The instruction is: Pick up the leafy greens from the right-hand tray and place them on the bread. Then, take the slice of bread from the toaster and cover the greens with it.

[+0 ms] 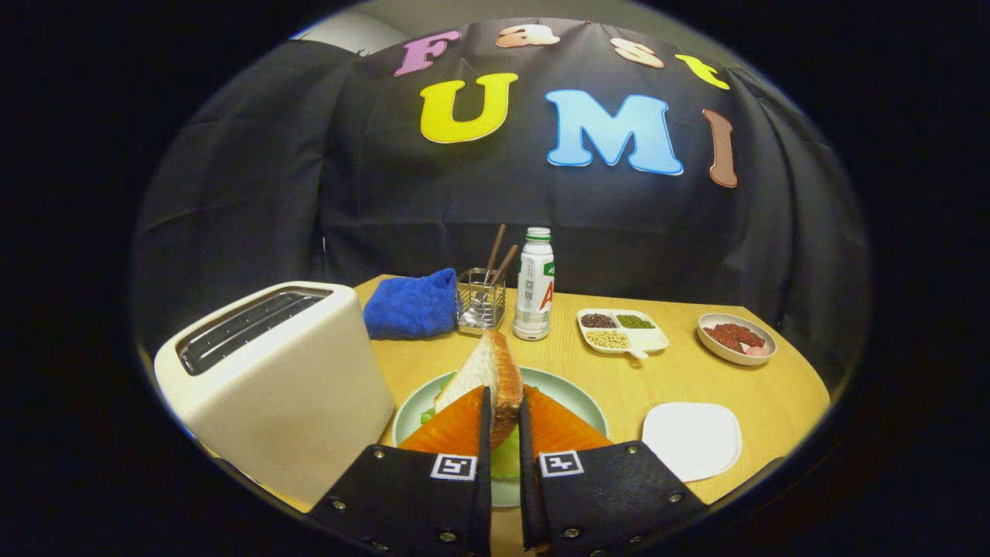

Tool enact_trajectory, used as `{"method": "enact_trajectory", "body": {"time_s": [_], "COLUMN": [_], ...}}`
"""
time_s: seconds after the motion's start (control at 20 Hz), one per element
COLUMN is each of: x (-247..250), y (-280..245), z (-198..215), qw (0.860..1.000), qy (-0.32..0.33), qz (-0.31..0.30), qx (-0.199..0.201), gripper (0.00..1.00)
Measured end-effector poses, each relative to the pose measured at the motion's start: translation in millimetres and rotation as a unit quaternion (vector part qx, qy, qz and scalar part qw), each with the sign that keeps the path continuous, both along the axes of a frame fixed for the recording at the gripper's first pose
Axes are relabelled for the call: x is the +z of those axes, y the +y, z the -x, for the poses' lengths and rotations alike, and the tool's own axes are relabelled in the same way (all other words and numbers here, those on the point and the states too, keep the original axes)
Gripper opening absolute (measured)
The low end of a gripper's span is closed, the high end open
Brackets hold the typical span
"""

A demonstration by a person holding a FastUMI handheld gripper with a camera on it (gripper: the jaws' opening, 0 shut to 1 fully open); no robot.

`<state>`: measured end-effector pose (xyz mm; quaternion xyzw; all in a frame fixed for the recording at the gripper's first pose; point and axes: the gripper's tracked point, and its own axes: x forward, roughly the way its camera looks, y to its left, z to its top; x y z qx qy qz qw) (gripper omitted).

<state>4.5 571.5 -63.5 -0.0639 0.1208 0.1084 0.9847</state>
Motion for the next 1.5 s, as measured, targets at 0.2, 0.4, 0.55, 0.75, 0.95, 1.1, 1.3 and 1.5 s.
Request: {"method": "enact_trajectory", "body": {"time_s": [0.2, 0.4, 0.55, 0.75, 0.95, 1.1, 1.3, 1.5], "x": [1.3, 4.7, 9.3, 31.6, 63.3, 77.2, 83.8, 81.3], "y": [-14.4, -22.5, -26.1, -37.3, -62.6, -82.9, -109.9, -130.8], "z": [-3.7, -5.5, -3.0, 7.0, 21.0, 28.4, 33.0, 36.1], "qw": [0.999, 0.998, 0.999, 0.997, 0.993, 0.991, 0.991, 0.989], "qy": [-0.031, -0.045, -0.044, -0.068, -0.106, -0.118, -0.123, -0.134], "qz": [0.035, 0.031, 0.012, -0.015, -0.036, -0.045, -0.048, -0.055], "qx": [-0.02, -0.032, -0.026, -0.019, -0.026, -0.031, -0.037, -0.01], "gripper": [0.28, 0.45, 0.43, 0.43, 0.43, 0.43, 0.43, 0.43]}}
